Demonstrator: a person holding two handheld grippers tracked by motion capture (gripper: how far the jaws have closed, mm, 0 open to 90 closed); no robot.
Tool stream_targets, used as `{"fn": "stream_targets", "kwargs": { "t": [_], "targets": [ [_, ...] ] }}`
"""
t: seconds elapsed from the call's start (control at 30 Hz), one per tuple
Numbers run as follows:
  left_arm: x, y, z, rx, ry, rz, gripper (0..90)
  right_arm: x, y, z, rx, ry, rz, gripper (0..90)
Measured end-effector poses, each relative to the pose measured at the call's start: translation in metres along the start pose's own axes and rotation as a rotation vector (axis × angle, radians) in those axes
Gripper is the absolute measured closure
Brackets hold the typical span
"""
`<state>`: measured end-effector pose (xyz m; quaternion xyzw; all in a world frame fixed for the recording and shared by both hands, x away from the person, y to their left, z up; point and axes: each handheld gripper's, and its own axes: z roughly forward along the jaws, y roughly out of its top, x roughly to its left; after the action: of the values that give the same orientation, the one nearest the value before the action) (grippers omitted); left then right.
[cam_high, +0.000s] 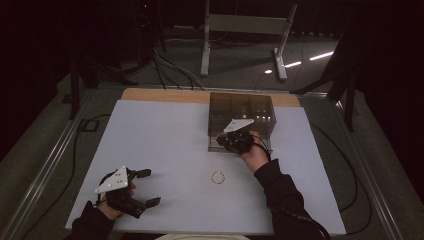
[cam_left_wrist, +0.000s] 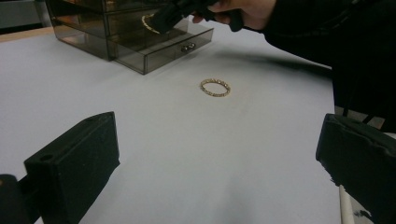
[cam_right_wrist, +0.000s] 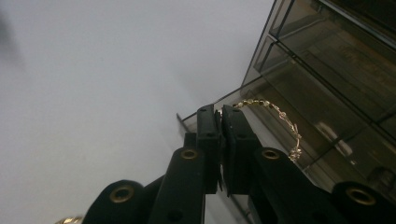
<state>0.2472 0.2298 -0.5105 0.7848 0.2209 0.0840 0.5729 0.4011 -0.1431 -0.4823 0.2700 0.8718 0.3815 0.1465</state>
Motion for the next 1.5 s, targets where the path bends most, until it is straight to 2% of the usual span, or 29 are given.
{"fn": "stream_targets", "kwargs": {
  "t": [0.4, 0.5, 0.6, 0.7, 0.77, 1.03, 1.17, 1.27, 1.47, 1.5],
  "targets": [
    [0.0, 0.0, -0.001, -0.003, -0.005, -0.001, 0.5, -0.006, 0.001, 0.018, 0.015, 0.02, 0.035, 86.1],
    [0.0, 0.0, -0.001, -0.005, -0.004, -0.002, 0.5, -0.007, 0.001, 0.019, -0.001, 0.023, 0.063, 78.7],
    [0.001, 0.0, -0.001, -0.003, -0.005, -0.004, 0.5, -0.005, 0.003, 0.017, -0.012, 0.023, 0.056, 71.5],
    [0.0, 0.0, 0.0, -0.002, -0.005, -0.004, 0.5, -0.003, 0.004, 0.012, -0.035, 0.035, 0.082, 61.9],
    [0.0, 0.0, 0.0, -0.004, -0.006, -0.004, 0.5, -0.001, 0.005, 0.009, -0.044, 0.045, 0.082, 52.2],
    [0.0, 0.0, 0.0, -0.003, -0.005, -0.007, 0.5, 0.012, 0.003, -0.004, -0.079, 0.067, 0.085, 28.5],
    [0.001, 0.0, 0.0, -0.004, -0.005, -0.008, 0.5, 0.019, 0.0, -0.01, -0.089, 0.069, 0.086, 21.6],
    [0.0, 0.0, 0.0, -0.003, -0.006, -0.006, 0.5, 0.022, -0.003, -0.015, -0.101, 0.097, 0.093, 15.1],
    [0.0, 0.0, 0.0, 0.001, -0.007, -0.005, 0.5, 0.03, -0.012, -0.023, -0.081, 0.107, 0.089, 11.5],
    [0.0, 0.0, 0.0, 0.0, -0.007, -0.005, 0.5, 0.031, -0.015, -0.025, -0.079, 0.113, 0.108, 10.8]
  ]
}}
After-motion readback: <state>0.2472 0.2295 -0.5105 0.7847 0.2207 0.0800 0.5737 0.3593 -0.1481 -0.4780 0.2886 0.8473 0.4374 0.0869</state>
